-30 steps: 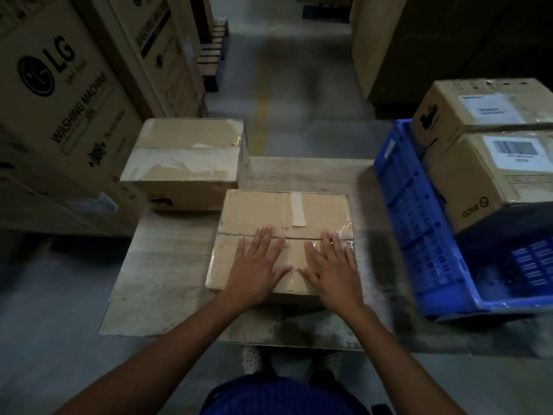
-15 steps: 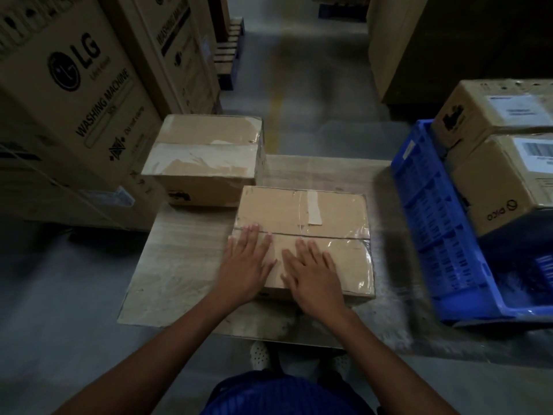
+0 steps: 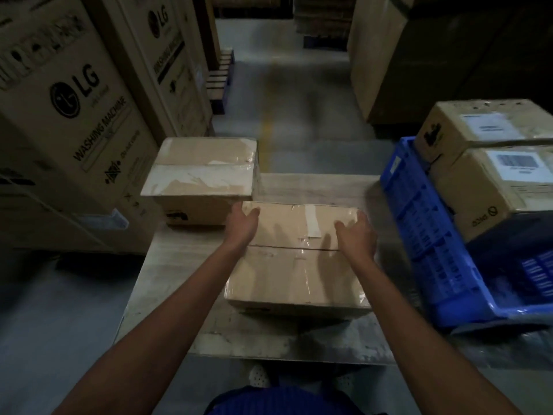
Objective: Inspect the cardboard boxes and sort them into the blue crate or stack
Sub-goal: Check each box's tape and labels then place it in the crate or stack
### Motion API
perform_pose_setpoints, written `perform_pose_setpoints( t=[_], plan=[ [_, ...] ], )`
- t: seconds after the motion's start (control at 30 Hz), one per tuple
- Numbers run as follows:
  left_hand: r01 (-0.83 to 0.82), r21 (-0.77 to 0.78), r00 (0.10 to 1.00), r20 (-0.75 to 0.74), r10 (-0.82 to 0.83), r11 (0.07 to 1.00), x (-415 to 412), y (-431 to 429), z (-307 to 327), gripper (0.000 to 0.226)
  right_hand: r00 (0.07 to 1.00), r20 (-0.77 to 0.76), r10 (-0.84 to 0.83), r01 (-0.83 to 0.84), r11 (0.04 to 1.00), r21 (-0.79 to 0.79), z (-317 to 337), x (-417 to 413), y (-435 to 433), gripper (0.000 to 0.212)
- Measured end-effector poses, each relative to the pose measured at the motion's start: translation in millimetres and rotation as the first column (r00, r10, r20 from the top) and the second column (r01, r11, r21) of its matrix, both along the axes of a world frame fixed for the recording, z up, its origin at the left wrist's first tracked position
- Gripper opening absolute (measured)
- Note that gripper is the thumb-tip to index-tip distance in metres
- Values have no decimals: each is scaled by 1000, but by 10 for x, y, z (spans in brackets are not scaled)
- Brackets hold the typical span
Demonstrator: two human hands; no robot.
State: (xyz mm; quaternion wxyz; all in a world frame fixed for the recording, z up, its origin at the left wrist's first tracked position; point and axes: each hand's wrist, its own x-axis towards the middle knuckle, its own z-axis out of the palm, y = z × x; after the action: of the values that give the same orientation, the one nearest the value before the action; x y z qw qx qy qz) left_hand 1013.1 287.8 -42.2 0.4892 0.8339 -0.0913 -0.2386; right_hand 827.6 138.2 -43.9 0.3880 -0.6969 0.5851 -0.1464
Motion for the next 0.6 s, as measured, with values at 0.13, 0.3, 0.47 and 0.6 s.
perform_pose_setpoints(
  t=[0.13,0.3,0.47,0.6],
  plan=[
    [-52,24,993,109,50,998,-48,-24,174,49,977,48,-209,210,977,-30,133,-56,10,70],
    [-137,-181,939,290,186,974,-203,-17,320,29,885,206,-418,444,891,-100,430,-141,82,67],
    [-134,-313,929,291,229,940,-288,93,190,15,795,449,-409,495,864,-90,384,-278,166,53],
    [-29,-271,922,364,131,962,-428,314,-32,15,790,480,-381,453,891,-38,100,-475,334,46]
  ],
)
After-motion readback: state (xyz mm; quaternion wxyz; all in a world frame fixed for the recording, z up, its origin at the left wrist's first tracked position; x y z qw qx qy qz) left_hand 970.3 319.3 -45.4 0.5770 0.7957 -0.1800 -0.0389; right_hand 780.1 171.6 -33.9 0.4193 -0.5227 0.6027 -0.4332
